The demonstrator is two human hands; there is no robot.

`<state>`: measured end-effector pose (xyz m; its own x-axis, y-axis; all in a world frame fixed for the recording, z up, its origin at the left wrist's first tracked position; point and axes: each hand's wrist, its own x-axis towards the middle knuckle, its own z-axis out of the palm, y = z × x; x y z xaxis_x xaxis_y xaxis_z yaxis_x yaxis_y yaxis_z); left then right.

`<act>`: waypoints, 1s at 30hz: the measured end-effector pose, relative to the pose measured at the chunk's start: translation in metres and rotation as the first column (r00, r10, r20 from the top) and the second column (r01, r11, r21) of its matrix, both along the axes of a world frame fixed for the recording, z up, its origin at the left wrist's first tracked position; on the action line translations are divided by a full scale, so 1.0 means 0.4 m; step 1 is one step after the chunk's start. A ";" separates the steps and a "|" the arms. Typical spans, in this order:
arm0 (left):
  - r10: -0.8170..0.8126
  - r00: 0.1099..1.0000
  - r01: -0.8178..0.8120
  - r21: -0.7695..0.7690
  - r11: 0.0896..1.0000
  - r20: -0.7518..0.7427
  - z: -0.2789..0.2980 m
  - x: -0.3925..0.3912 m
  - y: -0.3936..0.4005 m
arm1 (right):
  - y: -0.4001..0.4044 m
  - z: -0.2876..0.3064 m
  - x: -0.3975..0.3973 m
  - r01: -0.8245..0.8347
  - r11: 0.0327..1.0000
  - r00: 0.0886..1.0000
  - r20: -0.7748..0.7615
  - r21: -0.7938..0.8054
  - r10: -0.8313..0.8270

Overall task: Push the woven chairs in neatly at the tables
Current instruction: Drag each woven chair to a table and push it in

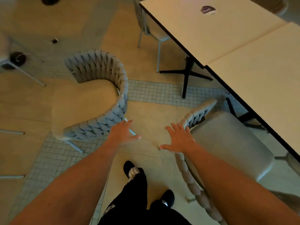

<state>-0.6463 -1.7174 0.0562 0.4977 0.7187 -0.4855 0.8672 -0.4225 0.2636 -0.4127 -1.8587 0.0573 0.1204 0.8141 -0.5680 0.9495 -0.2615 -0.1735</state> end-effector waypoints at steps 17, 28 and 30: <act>0.246 0.964 -0.255 -0.087 0.963 -0.105 -0.073 -0.201 0.375 | 0.604 0.036 -0.162 -0.276 0.960 0.956 0.088 -0.039 0.279; 0.352 0.921 -0.379 -0.167 0.910 -0.170 -0.151 -0.210 0.420 | 0.906 -0.018 -0.183 -0.591 0.796 0.784 0.142 -0.126 0.605; 0.348 0.920 -0.378 -0.175 0.909 -0.181 -0.176 -0.203 0.429 | 0.970 -0.035 -0.179 -0.676 0.722 0.705 0.154 -0.146 0.692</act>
<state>-0.7275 -1.5456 -0.0140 0.1358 0.7148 -0.6860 0.9849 -0.0221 0.1720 -0.4842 -1.4706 0.0435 -0.3449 0.6718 -0.6555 0.8834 0.4683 0.0152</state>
